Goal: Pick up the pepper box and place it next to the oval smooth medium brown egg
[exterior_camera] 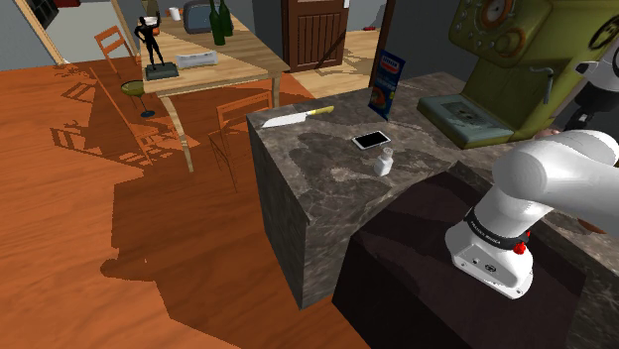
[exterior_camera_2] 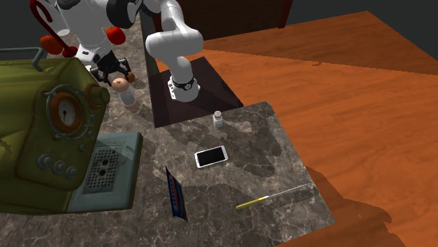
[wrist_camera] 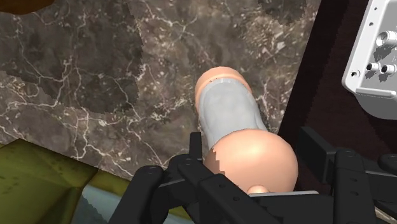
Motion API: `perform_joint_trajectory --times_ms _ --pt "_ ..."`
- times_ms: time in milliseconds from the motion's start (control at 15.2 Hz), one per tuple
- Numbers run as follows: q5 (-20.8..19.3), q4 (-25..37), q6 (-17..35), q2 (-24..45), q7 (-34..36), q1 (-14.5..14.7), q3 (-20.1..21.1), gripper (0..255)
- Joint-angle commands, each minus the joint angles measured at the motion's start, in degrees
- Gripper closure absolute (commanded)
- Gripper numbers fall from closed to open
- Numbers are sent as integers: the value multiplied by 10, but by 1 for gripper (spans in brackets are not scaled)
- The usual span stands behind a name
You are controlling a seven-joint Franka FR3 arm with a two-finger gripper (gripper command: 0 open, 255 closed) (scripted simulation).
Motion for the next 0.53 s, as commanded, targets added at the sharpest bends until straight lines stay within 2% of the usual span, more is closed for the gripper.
perform_joint_trajectory --times_ms 0,66,396,462 --pt "0 0 0 0 0 0 0 255" --pt "0 0 0 0 0 0 0 0" --pt "0 0 0 0 0 0 0 0" --pt "18 14 -10 5 1 8 19 0"
